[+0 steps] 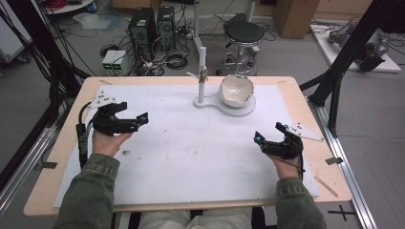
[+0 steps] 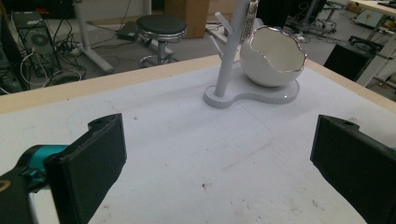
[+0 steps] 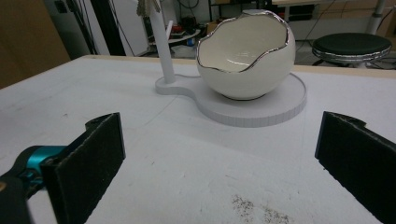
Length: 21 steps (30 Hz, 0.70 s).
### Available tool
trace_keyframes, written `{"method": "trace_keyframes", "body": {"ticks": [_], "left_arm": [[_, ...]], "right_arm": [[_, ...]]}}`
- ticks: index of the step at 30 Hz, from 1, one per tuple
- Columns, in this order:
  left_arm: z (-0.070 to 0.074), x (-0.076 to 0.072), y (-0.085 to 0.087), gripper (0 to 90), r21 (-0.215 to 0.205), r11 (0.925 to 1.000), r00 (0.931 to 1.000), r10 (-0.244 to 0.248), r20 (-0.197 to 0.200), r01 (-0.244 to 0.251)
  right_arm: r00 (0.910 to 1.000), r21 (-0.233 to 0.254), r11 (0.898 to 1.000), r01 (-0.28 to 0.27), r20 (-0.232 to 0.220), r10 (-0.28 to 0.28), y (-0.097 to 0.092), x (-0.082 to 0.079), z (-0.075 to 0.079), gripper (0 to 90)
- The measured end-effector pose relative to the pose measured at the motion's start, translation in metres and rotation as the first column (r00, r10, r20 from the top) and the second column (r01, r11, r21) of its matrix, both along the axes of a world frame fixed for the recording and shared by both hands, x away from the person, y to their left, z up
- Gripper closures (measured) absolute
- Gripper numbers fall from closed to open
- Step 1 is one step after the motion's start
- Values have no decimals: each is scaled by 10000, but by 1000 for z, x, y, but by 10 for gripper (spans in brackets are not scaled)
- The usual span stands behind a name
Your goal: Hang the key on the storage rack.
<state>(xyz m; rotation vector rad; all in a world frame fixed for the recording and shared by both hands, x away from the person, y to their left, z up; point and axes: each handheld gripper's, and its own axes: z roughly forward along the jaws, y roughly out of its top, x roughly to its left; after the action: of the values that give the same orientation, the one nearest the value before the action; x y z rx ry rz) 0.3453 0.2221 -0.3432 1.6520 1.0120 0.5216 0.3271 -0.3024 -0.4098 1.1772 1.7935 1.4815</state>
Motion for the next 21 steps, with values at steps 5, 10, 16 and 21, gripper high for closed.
{"method": "trace_keyframes", "body": {"ticks": [5, 10, 16, 21], "left_arm": [[-7, -6, 0, 40, 26, 10000, 9999, 58, 89, -58], [-17, -16, 4, 40, 175, 9997, 9997, 163, 175, -166], [-33, -28, 16, 39, -224, 9991, 9981, 370, 500, -359], [-43, -35, 26, 39, -244, 9974, 9967, 690, 417, -680]], "right_arm": [[10000, -100, 9999, -12, 8, 12, 0, 0, 0, 5], [10000, -148, 9999, 3, -18, -3, 0, 0, 0, 5], [10000, -134, 9999, 7, -10, -7, 1, 0, 0, 5], [10000, -165, 9999, -5, -72, 3, 1, -1, 0, 5]]}}
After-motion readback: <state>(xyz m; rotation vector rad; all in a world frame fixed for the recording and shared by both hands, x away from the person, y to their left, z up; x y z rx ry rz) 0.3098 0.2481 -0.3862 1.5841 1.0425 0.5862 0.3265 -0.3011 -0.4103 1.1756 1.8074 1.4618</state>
